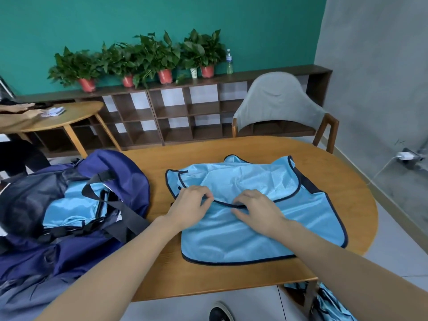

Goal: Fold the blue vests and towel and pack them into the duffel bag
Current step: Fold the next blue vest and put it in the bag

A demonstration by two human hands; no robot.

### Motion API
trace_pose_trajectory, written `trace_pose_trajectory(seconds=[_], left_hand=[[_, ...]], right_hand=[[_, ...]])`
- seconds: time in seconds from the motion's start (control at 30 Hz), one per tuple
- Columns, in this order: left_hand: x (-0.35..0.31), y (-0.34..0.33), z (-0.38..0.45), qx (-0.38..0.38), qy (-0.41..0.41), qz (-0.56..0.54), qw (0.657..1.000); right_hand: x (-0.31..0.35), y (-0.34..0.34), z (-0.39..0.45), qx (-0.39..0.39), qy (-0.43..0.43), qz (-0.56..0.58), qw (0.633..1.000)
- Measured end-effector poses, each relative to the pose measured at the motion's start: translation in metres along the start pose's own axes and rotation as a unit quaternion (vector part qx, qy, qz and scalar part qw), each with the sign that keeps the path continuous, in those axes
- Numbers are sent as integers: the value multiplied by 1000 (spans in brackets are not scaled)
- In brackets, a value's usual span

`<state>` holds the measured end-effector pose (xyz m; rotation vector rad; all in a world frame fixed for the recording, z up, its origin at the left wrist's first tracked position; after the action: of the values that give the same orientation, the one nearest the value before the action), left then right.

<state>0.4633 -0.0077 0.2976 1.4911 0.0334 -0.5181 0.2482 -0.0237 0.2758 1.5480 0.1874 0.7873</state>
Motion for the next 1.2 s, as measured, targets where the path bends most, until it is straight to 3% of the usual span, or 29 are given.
trace_pose_trajectory(seconds=[0.17,0.3,0.5,0.7,0.87,1.03,1.13,1.2], left_hand=[[-4,11,2,-25,30,-166,985],[-11,22,1,-65,-9,-207,976],[-25,32,-1,70,-22,-86,994],[-39,48,-10,4,-34,-27,999],[-52,65,-28,-29,-73,-21,997],[-47,51,-65,-10,-135,76,988],[-34,20,-93,3,-195,187,963],[-29,6,-108,23,-183,217,959]], right_hand=[[5,7,16,-29,-57,-60,996],[-4,24,8,-63,-117,-3,991],[-32,65,-20,-103,-159,56,980],[-53,88,-47,-116,-156,213,958],[-70,102,-76,-122,-143,114,976],[-81,104,-114,-133,-99,-44,985],[-82,86,-143,-145,-17,-227,963],[-83,72,-160,-135,25,-304,943]])
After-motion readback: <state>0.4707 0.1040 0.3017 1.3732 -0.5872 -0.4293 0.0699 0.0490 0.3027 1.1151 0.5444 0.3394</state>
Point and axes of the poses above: each hand's wrist, its own z-axis towards the middle knuckle, its own y-axis out of the back of the hand, x = y × z, the point moved 3 cm from there along z, towards the middle knuckle, and after that the axes turned 10 degrees about x, right-handed, at the moved point
